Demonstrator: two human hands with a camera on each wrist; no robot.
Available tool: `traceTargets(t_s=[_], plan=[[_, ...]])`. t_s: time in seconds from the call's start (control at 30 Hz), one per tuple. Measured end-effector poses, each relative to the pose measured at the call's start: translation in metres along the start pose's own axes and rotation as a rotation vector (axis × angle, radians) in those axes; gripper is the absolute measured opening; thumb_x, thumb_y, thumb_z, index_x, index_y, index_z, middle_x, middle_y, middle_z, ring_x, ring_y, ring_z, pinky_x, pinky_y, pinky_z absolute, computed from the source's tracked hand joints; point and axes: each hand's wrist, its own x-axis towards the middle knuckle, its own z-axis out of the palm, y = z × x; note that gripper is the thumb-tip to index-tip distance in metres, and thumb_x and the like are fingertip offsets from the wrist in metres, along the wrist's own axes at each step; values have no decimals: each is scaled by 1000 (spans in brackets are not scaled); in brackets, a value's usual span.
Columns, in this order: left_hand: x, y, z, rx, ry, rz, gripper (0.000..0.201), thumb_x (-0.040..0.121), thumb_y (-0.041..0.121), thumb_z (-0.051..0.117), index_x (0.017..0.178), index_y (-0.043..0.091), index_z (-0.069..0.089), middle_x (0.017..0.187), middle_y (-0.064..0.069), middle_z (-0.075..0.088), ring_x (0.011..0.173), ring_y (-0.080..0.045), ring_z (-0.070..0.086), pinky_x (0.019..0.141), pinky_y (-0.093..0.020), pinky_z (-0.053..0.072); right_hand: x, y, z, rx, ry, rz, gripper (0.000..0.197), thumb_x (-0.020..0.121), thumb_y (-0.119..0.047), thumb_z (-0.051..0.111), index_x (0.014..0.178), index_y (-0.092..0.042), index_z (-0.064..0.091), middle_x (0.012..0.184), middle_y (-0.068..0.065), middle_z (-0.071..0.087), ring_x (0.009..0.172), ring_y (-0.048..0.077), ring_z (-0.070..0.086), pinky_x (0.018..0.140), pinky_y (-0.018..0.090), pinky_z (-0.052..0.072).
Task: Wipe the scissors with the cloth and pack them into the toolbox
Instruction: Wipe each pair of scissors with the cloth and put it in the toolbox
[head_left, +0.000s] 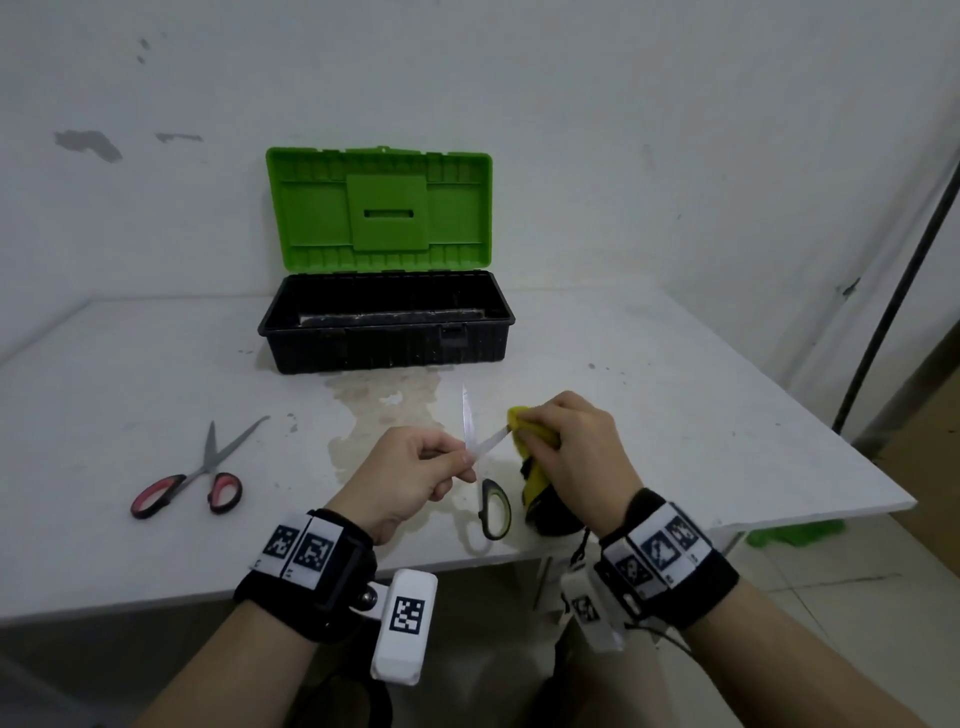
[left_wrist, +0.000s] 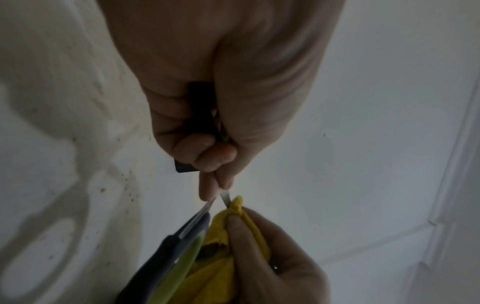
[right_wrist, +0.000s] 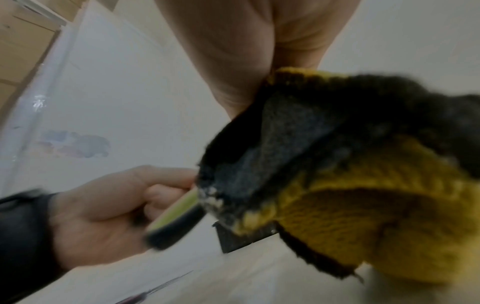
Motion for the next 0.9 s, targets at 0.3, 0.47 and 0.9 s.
traceTargets(t_s=[0.3,0.47,0.9], plan=[[3,-1,1,-45,-12,-26,9,94,5,65,89,0,72,75,-8,73,47,-8,44,49,-17,40,-7,-16,-10,13,-69,-158,17,88,-24,68,104,-24,74,94,-6,66,82,9,60,77,20,48],[2,0,4,-36,-44,-1,11,94,3,64,94,-7,70,76,-12,71,47,-8,44,49,-17,39,-14,-17,5,20,-99,-145,18,89,-26,66,105,-25,73,91,-4,62,79,11,60,72,25,51],[4,-2,2,-70,-37,-51,10,94,3,63,88,0,70,74,-9,72,46,-8,42,48,-18,38,-8,-21,-8,0,-108,-131,17,88,-25,67,103,-24,74,91,-4,65,80,9,58,74,18,45]])
